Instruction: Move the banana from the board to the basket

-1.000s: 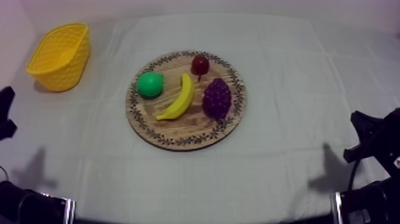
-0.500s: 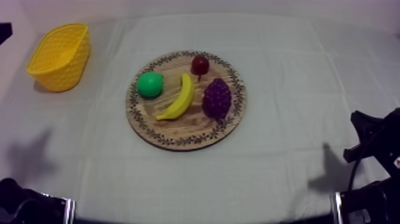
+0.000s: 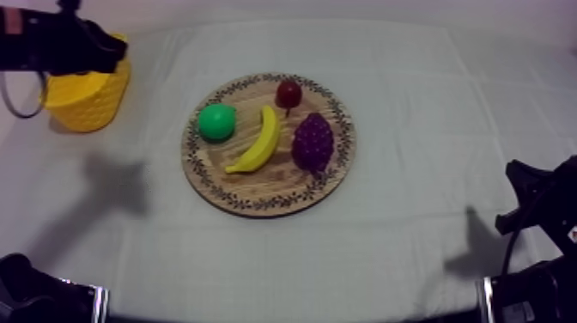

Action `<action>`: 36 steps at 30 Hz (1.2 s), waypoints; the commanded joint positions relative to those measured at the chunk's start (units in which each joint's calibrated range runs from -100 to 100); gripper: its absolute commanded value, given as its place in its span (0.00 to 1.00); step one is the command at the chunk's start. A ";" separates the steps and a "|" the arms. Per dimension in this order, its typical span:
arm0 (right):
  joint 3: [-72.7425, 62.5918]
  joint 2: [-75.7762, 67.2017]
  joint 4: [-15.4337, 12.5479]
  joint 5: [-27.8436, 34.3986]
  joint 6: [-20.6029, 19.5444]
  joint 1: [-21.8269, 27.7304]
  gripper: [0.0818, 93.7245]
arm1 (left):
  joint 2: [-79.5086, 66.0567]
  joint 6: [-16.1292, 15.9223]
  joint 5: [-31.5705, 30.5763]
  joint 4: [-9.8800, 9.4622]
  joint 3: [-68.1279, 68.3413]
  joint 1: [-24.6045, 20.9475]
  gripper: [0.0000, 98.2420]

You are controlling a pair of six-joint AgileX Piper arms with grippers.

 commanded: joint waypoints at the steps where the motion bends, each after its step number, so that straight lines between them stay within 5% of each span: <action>1: 0.02 -0.03 0.00 -0.06 0.01 -0.01 0.00 | 6.22 0.83 -0.73 0.34 -0.06 0.27 0.07; 10: 0.02 -0.03 0.00 -0.06 0.00 -0.01 0.00 | 18.64 5.50 -3.51 1.08 -3.83 3.99 0.21; 20: 0.02 -0.03 0.00 -0.06 0.00 -0.01 0.00 | 29.30 9.56 -7.16 1.84 -8.93 6.59 0.68; 36: 0.02 -0.03 0.00 -0.06 -0.01 -0.09 0.00 | 54.31 9.43 -2.99 5.74 -26.66 5.91 0.80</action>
